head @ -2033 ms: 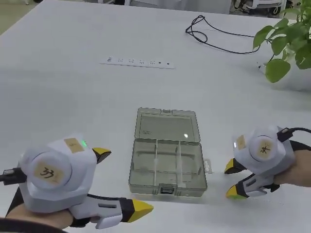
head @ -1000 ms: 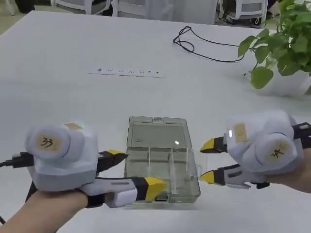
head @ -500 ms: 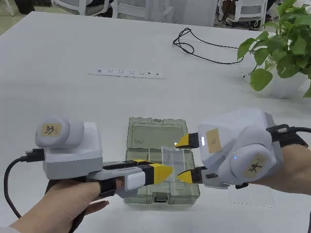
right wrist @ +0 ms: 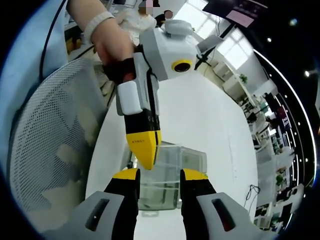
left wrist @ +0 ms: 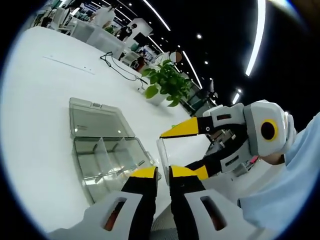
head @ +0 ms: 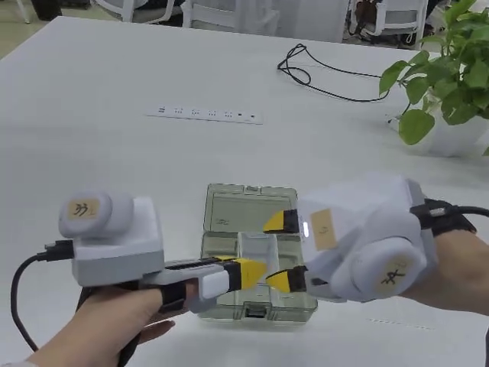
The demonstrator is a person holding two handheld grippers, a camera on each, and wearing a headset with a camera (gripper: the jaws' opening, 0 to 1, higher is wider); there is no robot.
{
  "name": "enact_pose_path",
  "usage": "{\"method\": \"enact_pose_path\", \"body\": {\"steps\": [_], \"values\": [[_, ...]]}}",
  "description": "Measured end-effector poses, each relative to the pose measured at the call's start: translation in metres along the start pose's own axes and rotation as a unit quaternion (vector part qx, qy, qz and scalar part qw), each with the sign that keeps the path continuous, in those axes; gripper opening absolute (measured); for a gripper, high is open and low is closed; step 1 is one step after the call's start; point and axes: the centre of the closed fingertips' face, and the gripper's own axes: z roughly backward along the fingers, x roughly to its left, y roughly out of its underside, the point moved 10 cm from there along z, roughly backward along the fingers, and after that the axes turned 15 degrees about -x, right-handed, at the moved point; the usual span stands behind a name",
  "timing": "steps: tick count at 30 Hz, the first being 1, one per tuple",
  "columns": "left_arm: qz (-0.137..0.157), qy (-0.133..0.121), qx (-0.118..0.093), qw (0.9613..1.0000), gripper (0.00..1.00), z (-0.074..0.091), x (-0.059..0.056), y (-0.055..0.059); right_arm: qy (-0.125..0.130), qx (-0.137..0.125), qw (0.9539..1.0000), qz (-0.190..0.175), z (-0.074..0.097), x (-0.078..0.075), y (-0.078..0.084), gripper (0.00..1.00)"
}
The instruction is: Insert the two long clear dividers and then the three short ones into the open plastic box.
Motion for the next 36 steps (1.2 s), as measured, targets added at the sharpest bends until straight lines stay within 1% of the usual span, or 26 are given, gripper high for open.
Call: {"method": "enact_pose_path", "body": {"steps": [2, 4, 6, 8, 12, 14, 15, 16, 17, 18, 19, 20, 21, 22, 23, 25, 27, 28, 29, 30, 31, 32, 33, 34, 35, 36], "values": [[0.009, 0.005, -0.006, 0.9999, 0.01, 0.000, -0.002, -0.001, 0.003, 0.000, 1.0000, 0.007, 0.001, -0.001, -0.001, 0.32], [0.025, 0.006, -0.012, 0.9996, 0.00, -0.001, -0.005, -0.001, 0.006, 0.001, 0.9998, 0.019, 0.002, -0.001, -0.002, 0.32], [0.022, 0.007, -0.014, 0.9996, 0.00, -0.001, -0.005, -0.001, 0.008, 0.002, 0.9995, 0.030, 0.003, 0.000, -0.003, 0.32], [0.027, 0.009, -0.015, 0.9995, 0.00, -0.001, -0.006, -0.001, 0.009, 0.000, 0.9991, 0.042, 0.004, 0.001, -0.004, 0.32], [0.015, 0.010, -0.012, 0.9998, 0.00, -0.001, -0.008, -0.002, 0.010, 0.001, 0.9980, 0.063, 0.005, 0.002, -0.005, 0.32], [0.008, 0.009, -0.010, 0.9999, 0.00, -0.001, -0.007, -0.003, 0.006, -0.001, 0.9973, 0.073, 0.005, 0.002, -0.005, 0.33], [0.003, 0.004, -0.007, 1.0000, 0.00, -0.001, -0.005, -0.003, 0.005, 0.000, 0.9977, 0.068, 0.005, 0.001, -0.004, 0.34], [-0.013, 0.003, -0.002, 0.9999, 0.00, 0.000, -0.002, -0.003, 0.007, -0.004, 0.9979, 0.064, 0.006, -0.001, -0.004, 0.36], [-0.015, 0.007, 0.000, 0.9999, 0.00, 0.000, -0.002, -0.003, 0.006, -0.020, 0.9988, 0.043, 0.007, -0.003, -0.005, 0.39], [-0.017, 0.007, -0.001, 0.9998, 0.00, 0.001, -0.002, -0.004, 0.011, -0.027, 0.9994, 0.019, 0.009, -0.005, -0.005, 0.43], [-0.020, 0.009, -0.001, 0.9998, 0.00, 0.002, -0.002, -0.005, 0.018, -0.033, 0.9993, 0.007, 0.011, -0.009, -0.006, 0.45], [-0.037, 0.017, -0.002, 0.9992, 0.00, 0.003, -0.001, -0.007, 0.020, -0.045, 0.9987, -0.014, 0.015, -0.015, -0.006, 0.44], [-0.048, 0.016, 0.002, 0.9987, 0.00, 0.005, 0.000, -0.008, 0.024, -0.056, 0.9972, -0.043, 0.020, -0.020, -0.006, 0.43], [-0.059, 0.019, 0.005, 0.9981, 0.00, 0.006, 0.001, -0.009, 0.024, -0.062, 0.9959, -0.062, 0.023, -0.024, -0.006, 0.41], [-0.078, 0.029, 0.009, 0.9965, 0.00, 0.007, 0.001, -0.010, 0.017, -0.068, 0.9936, -0.089, 0.027, -0.028, -0.005, 0.39], [-0.088, 0.034, 0.011, 0.9955, 0.00, 0.008, 0.001, -0.010, 0.009, -0.078, 0.9899, -0.118, 0.030, -0.034, -0.004, 0.35], [-0.102, 0.043, 0.014, 0.9938, 0.00, 0.010, 0.002, -0.010, -0.010, -0.088, 0.9845, -0.152, 0.033, -0.038, -0.003, 0.31], [-0.112, 0.049, 0.018, 0.9924, 0.00, 0.011, 0.003, -0.009, -0.025, -0.090, 0.9815, -0.167, 0.034, -0.040, -0.003, 0.30], [-0.118, 0.055, 0.020, 0.9913, 0.00, 0.011, 0.003, -0.009, -0.038, -0.091, 0.9797, -0.175, 0.034, -0.041, -0.003, 0.28], [-0.124, 0.060, 0.021, 0.9902, 0.00, 0.012, 0.003, -0.009, -0.042, -0.092, 0.9783, -0.181, 0.034, -0.042, -0.003, 0.27], [-0.128, 0.064, 0.022, 0.9895, 0.00, 0.013, 0.003, -0.008, -0.056, -0.093, 0.9771, -0.183, 0.033, -0.042, -0.002, 0.27], [-0.134, 0.072, 0.027, 0.9879, 0.00, 0.013, 0.003, -0.008, -0.077, -0.090, 0.9742, -0.192, 0.032, -0.045, 0.002, 0.26], [-0.141, 0.077, 0.029, 0.9867, 0.00, 0.014, 0.003, -0.007, -0.083, -0.085, 0.9738, -0.194, 0.031, -0.046, 0.003, 0.25], [-0.150, 0.082, 0.033, 0.9848, 0.00, 0.015, 0.003, -0.007, -0.096, -0.088, 0.9732, -0.189, 0.030, -0.046, 0.000, 0.23], [-0.159, 0.091, 0.038, 0.9823, 0.00, 0.015, 0.003, -0.006, -0.110, -0.087, 0.9716, -0.190, 0.029, -0.047, 0.000, 0.21], [-0.174, 0.104, 0.043, 0.9783, 0.00, 0.016, 0.002, -0.006, -0.117, -0.086, 0.9698, -0.196, 0.026, -0.050, 0.002, 0.20]]}}
